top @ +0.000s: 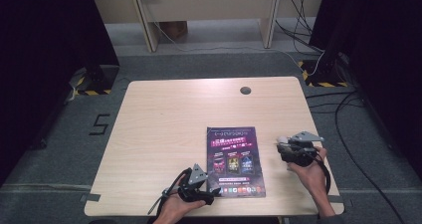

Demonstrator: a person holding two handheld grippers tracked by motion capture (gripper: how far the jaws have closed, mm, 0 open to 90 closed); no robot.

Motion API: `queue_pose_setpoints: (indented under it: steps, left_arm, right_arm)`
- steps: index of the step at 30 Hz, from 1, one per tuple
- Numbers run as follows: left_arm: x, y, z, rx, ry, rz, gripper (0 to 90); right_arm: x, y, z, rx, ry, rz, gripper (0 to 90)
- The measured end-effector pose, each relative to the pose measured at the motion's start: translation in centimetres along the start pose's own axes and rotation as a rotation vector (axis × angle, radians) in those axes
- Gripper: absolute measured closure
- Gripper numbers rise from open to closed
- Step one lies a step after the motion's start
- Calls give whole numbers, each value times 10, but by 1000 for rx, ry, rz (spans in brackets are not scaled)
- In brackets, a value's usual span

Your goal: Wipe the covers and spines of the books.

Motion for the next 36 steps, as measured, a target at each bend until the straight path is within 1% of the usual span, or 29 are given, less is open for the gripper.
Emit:
queue_pose_setpoints:
  steps: [2, 3, 4, 5, 7, 8, 9, 10, 11, 12, 16, 17, 19, 20, 22, 24, 25, 26, 28, 30, 32, 35, 36]
  left_arm:
    - [2, 0, 1, 0, 0, 7, 267]
    - [7, -1, 3, 1, 0, 22, 263]
    - [9, -2, 3, 6, -2, 27, 257]
    - [11, -3, 4, 9, 3, 32, 252]
    - [14, -5, 4, 12, 5, 35, 243]
    - [16, -6, 5, 12, 12, 34, 237]
    - [19, -8, 7, 12, 28, 36, 232]
    - [21, -9, 8, 14, 30, 40, 229]
    - [23, -11, 9, 15, 32, 47, 227]
    - [25, -11, 9, 15, 35, 49, 225]
    - [27, -14, 11, 15, 42, 45, 224]
    - [27, -15, 11, 17, 40, 38, 224]
    - [27, -16, 11, 19, 38, 36, 225]
    - [27, -19, 12, 23, 42, 27, 225]
    - [26, -20, 12, 27, 40, 23, 226]
    - [25, -22, 11, 37, 32, 16, 228]
    - [22, -23, 10, 46, 29, 0, 232]
    - [20, -24, 9, 48, 26, -4, 235]
    - [17, -23, 9, 49, 18, 2, 226]
    - [16, -22, 8, 56, 18, 3, 223]
    - [13, -21, 8, 61, 10, -1, 212]
    - [10, -19, 6, 66, 16, -12, 213]
    - [6, -16, 3, 77, 10, -32, 213]
  right_arm:
    - [10, -4, 3, 0, -10, 49, 480]
    - [14, -6, 4, 6, -9, 70, 469]
    - [19, -10, 6, 16, -8, 90, 454]
    - [21, -13, 7, 18, -7, 96, 439]
    - [30, -23, 7, 48, -8, 141, 392]
    - [33, -27, 7, 52, -18, 166, 377]
    - [36, -31, 7, 63, -23, 185, 363]
    - [39, -34, 7, 74, -29, 205, 354]
    - [40, -38, 8, 74, -29, 216, 349]
    - [42, -41, 8, 79, -42, 223, 345]
    - [46, -47, 10, 86, -55, 235, 347]
    - [50, -52, 10, 100, -59, 248, 367]
    - [53, -55, 10, 109, -71, 259, 377]
    - [54, -58, 10, 110, -77, 272, 378]
    - [56, -61, 9, 128, -79, 267, 378]
    - [58, -63, 10, 121, -84, 274, 383]
    - [60, -63, 10, 124, -97, 282, 367]
    - [61, -64, 11, 123, -94, 280, 362]
    - [63, -64, 11, 119, -85, 272, 356]
    - [64, -64, 11, 120, -107, 280, 353]
    - [64, -65, 12, 117, -125, 287, 351]
    - [65, -66, 12, 104, -145, 298, 357]
    - [65, -66, 12, 103, -149, 304, 357]
Point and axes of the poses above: each handheld gripper's, and its own axes: y roughly backward along the jaws, z roughly out of its top, x roughly to its left, the point moved 5 cm from there along -y, roughly forward along the jaws
